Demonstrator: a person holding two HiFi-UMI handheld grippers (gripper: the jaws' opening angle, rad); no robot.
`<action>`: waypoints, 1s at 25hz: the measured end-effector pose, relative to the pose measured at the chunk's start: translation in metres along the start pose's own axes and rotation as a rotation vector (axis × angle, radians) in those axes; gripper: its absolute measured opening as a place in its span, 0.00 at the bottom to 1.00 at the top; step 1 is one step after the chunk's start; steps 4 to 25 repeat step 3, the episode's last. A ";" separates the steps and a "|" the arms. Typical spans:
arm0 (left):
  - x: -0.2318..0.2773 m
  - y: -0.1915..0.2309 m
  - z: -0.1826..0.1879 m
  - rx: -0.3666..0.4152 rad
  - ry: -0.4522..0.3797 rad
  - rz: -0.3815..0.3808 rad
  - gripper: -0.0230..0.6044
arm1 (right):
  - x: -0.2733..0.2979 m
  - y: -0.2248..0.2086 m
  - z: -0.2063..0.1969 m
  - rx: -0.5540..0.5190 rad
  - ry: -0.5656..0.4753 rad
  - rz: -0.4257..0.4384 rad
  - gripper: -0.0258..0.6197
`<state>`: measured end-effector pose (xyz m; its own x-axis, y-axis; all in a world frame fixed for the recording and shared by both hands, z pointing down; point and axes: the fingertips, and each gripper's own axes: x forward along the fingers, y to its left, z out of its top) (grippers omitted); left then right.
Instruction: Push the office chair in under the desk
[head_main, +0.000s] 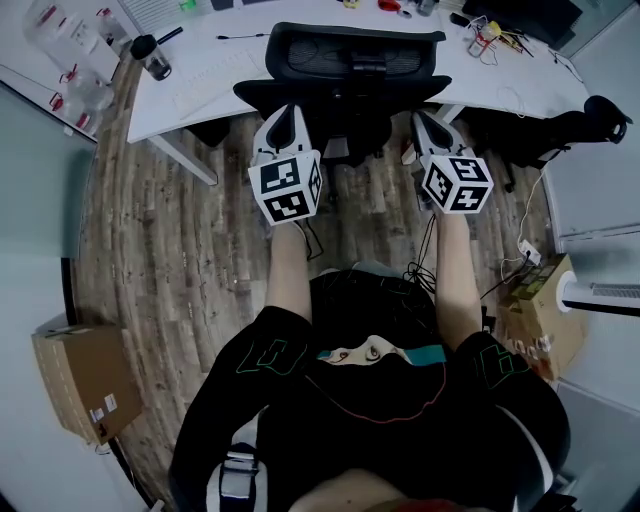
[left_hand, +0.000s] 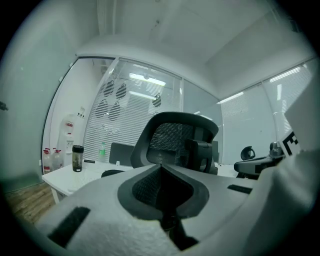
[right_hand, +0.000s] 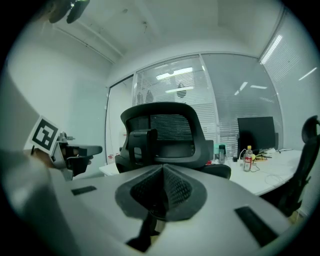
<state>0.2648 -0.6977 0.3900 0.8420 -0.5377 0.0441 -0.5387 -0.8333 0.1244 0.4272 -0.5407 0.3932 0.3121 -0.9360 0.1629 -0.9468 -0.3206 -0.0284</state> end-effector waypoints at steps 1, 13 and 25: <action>0.001 0.001 0.000 0.000 0.000 0.000 0.05 | 0.001 0.002 0.000 -0.004 0.000 0.004 0.05; 0.002 0.004 -0.001 -0.001 -0.001 0.001 0.05 | 0.004 0.005 -0.002 -0.012 0.002 0.012 0.05; 0.002 0.004 -0.001 -0.001 -0.001 0.001 0.05 | 0.004 0.005 -0.002 -0.012 0.002 0.012 0.05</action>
